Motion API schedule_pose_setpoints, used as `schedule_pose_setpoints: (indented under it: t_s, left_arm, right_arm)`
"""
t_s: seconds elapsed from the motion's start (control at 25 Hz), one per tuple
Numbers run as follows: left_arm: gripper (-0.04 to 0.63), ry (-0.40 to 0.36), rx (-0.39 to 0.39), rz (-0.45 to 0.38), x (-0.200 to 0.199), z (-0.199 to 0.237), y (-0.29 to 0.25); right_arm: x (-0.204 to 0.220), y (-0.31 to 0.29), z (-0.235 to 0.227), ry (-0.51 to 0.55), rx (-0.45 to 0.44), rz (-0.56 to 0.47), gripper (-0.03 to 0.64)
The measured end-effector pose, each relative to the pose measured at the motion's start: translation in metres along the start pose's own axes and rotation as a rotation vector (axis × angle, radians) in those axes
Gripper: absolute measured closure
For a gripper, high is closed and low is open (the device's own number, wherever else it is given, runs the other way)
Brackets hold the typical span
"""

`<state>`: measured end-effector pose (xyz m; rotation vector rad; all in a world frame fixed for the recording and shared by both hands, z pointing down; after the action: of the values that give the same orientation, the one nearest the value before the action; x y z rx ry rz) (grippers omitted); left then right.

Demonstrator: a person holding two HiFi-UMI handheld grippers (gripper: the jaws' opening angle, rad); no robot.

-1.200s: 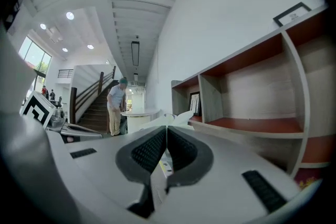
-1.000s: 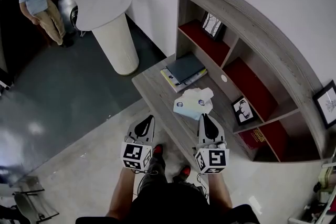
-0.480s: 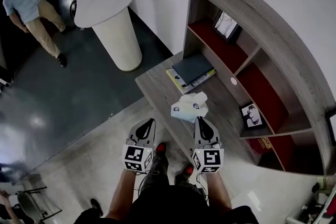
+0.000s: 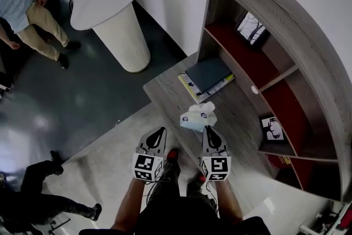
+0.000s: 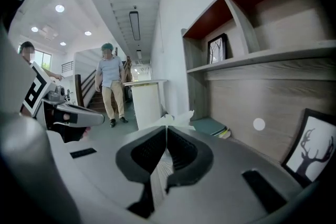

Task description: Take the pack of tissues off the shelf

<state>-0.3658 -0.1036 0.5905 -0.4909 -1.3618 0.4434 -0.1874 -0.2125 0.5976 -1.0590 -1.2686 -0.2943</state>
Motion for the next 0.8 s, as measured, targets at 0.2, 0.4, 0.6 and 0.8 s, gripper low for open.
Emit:
schedule_pose_setpoints:
  t_s: [0.2, 0.4, 0.6, 0.8]
  left_arm:
    - [0.587, -0.006, -0.001, 0.037, 0.002, 0.019, -0.022]
    - [0.588, -0.003, 0.002, 0.069, 0.005, 0.035, -0.037]
    - [0.588, 0.002, 0.004, 0.083, 0.009, 0.043, -0.049]
    - [0.588, 0.005, 0.019, 0.093, 0.010, 0.043, -0.056]
  right_arm:
    - [0.013, -0.035, -0.003, -0.017, 0.000, 0.047, 0.583]
    - [0.023, -0.062, -0.005, -0.032, -0.003, 0.085, 0.583]
    - [0.035, -0.082, -0.006, -0.050, -0.007, 0.116, 0.583]
    - [0.048, -0.093, -0.008, -0.040, -0.002, 0.141, 0.583]
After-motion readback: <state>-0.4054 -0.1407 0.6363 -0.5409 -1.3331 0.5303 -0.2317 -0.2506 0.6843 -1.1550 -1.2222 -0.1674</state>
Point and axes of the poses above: the fingertips, and each gripper's own axes: y backward along the fingers, z to its left, x out of its underside, the point moved 6 cm from there along y, backward along the fingers, and after that the axes turned 11 degrees about z, right-handed, at the moved point
